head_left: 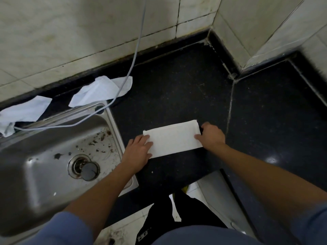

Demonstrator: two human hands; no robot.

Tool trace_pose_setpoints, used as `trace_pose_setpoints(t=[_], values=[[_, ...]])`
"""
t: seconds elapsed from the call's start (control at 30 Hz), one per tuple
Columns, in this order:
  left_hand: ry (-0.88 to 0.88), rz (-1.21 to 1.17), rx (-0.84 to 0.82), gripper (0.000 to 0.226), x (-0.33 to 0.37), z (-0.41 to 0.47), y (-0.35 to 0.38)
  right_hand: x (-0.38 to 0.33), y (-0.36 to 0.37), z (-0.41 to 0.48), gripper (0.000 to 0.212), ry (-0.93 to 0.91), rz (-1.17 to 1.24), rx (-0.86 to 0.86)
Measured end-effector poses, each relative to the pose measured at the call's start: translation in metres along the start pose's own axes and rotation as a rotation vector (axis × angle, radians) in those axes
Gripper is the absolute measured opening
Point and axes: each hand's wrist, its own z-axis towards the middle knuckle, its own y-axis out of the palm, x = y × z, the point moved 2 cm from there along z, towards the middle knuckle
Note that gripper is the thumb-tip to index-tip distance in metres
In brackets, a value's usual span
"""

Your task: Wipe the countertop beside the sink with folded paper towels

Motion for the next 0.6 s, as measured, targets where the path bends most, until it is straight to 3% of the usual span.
trace_pose_setpoints(t=[0.17, 0.33, 0.43, 0.6], values=[[-0.003, 0.02, -0.025, 0.051, 0.002, -0.001, -0.001, -0.005, -0.002, 0.009, 0.03, 0.187, 0.249, -0.078], [-0.004, 0.009, -0.012, 0.052, 0.002, 0.0, -0.003, -0.01, -0.018, 0.003, 0.009, 0.266, 0.765, -0.216], [-0.026, -0.071, 0.042, 0.05, -0.002, -0.005, -0.006, -0.02, -0.03, -0.004, 0.007, 0.099, 0.691, -0.153], [-0.173, -0.191, 0.187, 0.038, -0.024, -0.026, -0.011, -0.078, -0.018, -0.027, 0.026, -0.159, 0.464, -0.102]])
